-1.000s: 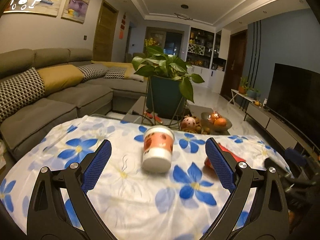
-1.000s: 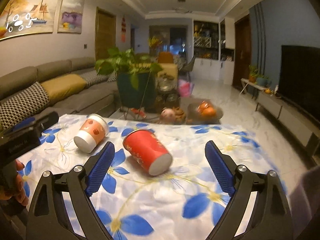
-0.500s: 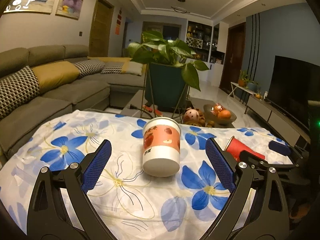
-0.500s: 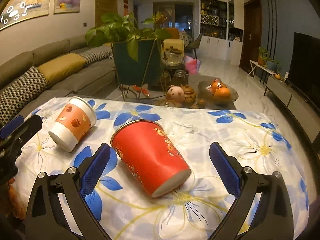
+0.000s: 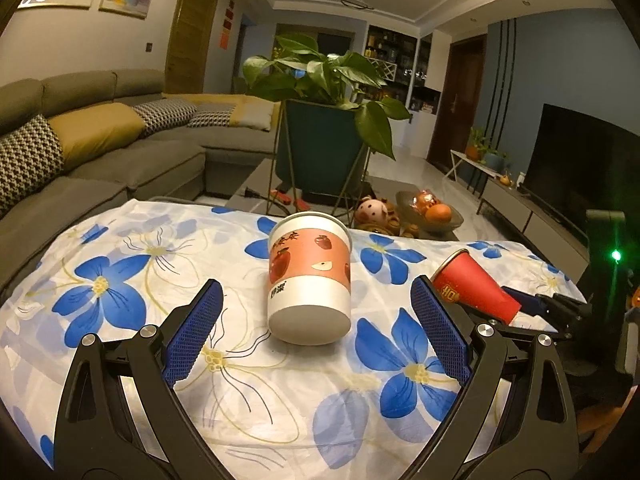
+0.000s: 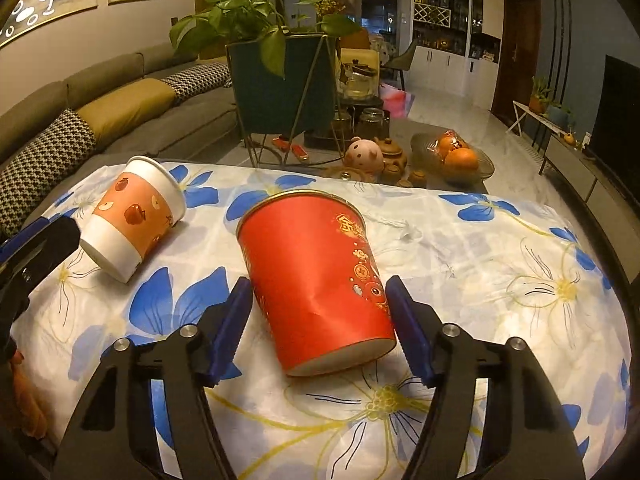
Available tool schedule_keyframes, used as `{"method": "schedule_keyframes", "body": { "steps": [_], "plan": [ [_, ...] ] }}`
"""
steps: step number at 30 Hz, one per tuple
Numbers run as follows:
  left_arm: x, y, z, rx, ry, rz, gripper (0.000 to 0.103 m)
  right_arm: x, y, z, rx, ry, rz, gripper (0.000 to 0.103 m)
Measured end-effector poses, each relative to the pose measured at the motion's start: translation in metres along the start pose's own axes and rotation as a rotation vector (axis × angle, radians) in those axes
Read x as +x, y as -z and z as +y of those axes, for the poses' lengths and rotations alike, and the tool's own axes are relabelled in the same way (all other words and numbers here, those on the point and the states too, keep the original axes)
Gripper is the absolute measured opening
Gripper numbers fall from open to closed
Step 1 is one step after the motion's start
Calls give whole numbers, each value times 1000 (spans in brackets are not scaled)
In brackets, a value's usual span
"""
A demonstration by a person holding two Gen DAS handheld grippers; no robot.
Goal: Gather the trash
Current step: 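Grasp the white-orange paper cup with the left tool while the right tool grasps the red cup, then lift both cups and carry them over the grey bin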
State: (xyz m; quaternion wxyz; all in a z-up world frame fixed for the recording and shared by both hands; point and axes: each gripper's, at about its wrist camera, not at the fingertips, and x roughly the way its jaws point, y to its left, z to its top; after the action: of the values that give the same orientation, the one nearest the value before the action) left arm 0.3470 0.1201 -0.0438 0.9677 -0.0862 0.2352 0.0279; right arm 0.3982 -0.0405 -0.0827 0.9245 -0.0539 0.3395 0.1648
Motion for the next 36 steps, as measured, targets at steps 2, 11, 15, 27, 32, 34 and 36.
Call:
{"method": "schedule_keyframes", "body": {
  "steps": [2, 11, 15, 27, 32, 34, 36],
  "plan": [
    [6, -2, 1, -6, 7, 22, 93, -2, 1, 0, 0, -7, -9, 64],
    [47, -4, 5, -42, 34, 152, 86, -10, 3, -9, 49, -36, -50, 64],
    [59, -3, 8, -55, 41, 194, 77, -11, 2, -8, 48, -39, -56, 64],
    [62, 1, 15, -82, 69, 208, 56, -10, 2, -3, 25, -34, -65, 64],
    [45, 2, 12, -80, 61, 152, 55, -12, 2, -3, 32, -42, -75, 64],
    [38, 3, 9, -74, 56, 137, 55, -13, 2, -4, 39, -42, -81, 64],
    [28, 4, 4, -62, 46, 115, 55, -15, 2, -6, 52, -44, -88, 64]
  ]
}}
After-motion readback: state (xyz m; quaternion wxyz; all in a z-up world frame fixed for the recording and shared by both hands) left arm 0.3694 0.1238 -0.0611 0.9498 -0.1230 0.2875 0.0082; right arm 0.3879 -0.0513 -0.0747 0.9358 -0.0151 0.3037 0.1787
